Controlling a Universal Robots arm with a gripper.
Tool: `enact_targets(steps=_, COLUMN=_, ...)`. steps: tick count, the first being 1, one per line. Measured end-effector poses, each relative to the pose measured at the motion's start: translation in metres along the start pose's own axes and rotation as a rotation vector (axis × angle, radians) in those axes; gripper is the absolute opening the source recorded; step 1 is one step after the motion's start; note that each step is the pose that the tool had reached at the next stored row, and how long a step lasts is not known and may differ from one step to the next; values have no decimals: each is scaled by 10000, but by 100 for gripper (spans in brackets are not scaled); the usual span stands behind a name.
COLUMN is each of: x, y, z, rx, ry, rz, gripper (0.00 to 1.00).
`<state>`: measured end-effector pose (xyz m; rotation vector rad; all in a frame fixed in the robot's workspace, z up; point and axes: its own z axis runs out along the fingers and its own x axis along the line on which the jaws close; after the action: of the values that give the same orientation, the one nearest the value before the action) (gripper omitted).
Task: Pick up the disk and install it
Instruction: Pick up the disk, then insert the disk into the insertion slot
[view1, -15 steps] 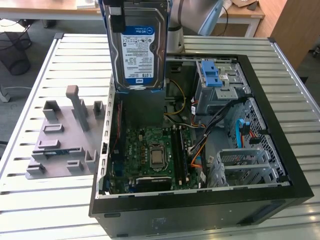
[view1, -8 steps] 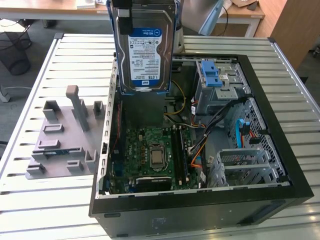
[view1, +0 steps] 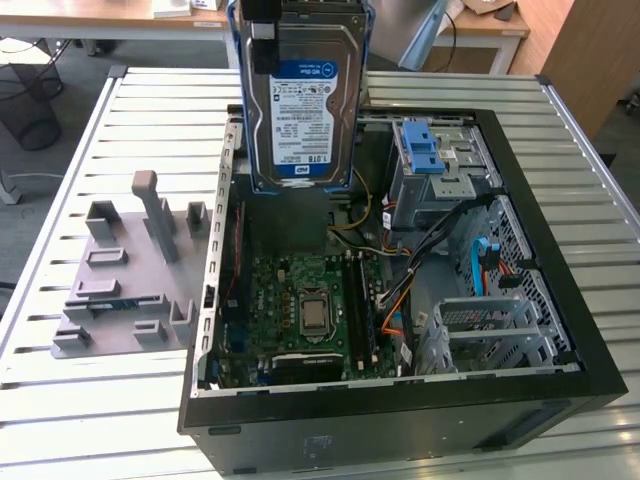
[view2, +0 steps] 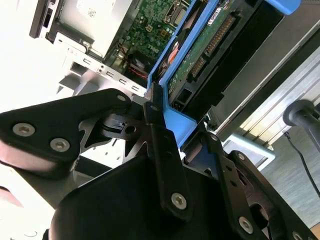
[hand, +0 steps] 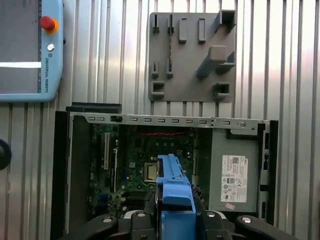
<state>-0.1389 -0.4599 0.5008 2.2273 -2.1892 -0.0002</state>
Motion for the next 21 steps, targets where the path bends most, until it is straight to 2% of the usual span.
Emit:
enact_targets(steps=7, x=27, y=-118, z=1, rx=0, ry=2, rz=2, gripper=36)
enact_targets(steps=15, x=38, y=-128, z=1, rx=0, ry=2, rz=1, gripper=36)
enact_targets(steps=21, x=79, y=-127, z=2, rx=0, ry=3, rz=2, gripper=36)
